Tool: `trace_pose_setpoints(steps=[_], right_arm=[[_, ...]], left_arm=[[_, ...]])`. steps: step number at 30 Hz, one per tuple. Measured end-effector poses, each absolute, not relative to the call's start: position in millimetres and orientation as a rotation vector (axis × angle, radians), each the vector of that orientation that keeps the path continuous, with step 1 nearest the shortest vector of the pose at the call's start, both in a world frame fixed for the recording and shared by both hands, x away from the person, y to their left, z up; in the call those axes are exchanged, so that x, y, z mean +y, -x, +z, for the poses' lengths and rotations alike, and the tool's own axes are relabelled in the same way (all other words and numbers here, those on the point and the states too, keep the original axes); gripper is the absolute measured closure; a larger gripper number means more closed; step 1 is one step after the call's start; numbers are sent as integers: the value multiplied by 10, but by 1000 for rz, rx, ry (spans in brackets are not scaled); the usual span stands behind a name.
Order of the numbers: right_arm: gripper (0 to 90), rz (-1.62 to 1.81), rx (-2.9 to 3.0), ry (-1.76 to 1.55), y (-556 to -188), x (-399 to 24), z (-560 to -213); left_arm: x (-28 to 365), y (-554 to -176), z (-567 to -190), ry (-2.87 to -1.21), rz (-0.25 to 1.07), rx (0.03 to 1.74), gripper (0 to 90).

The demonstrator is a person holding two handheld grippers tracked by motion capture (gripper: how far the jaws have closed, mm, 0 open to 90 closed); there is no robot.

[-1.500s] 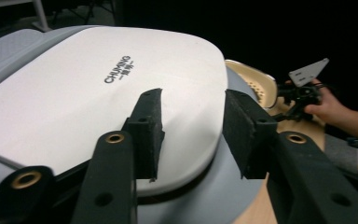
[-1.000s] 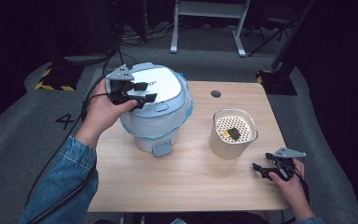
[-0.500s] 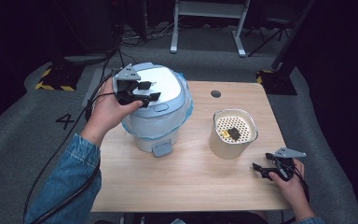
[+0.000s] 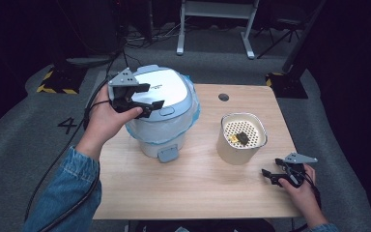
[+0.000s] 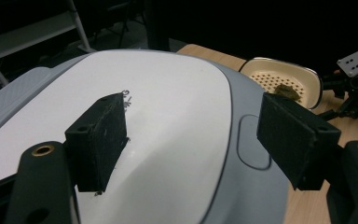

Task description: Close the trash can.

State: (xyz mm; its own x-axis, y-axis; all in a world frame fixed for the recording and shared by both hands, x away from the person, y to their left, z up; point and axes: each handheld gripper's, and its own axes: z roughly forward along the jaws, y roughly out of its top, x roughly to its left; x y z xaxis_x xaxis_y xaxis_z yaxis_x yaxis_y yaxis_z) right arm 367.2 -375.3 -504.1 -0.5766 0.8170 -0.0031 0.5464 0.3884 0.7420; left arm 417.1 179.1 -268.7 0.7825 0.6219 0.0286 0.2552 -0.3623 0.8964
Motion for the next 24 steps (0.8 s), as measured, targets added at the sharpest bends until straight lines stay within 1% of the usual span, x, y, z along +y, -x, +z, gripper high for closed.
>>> trace_pose_setpoints(steps=[4,12,15,18,24], right_arm=[[193,1012,2284,-1182,-3672,-3752,-5040],[193,1012,2284,-1182,-3672,-3752,-5040],[192,1011,2283,-1182,-3672,-3752,-5040],[192,1011,2283,-1182,-3671,-3751,-5040],[192,1011,2283,-1182,-3671,-3751,-5040]], left_arm=[[1888,-3937,-2703,-1985,488,666,249],[2064,-3643,-2766,-1952,502,696,251],[2160,-3534,-2865,-1960,526,725,250],[2200,-3487,-2932,-1957,526,748,247],[2275,-3381,-3197,-1940,509,806,240]])
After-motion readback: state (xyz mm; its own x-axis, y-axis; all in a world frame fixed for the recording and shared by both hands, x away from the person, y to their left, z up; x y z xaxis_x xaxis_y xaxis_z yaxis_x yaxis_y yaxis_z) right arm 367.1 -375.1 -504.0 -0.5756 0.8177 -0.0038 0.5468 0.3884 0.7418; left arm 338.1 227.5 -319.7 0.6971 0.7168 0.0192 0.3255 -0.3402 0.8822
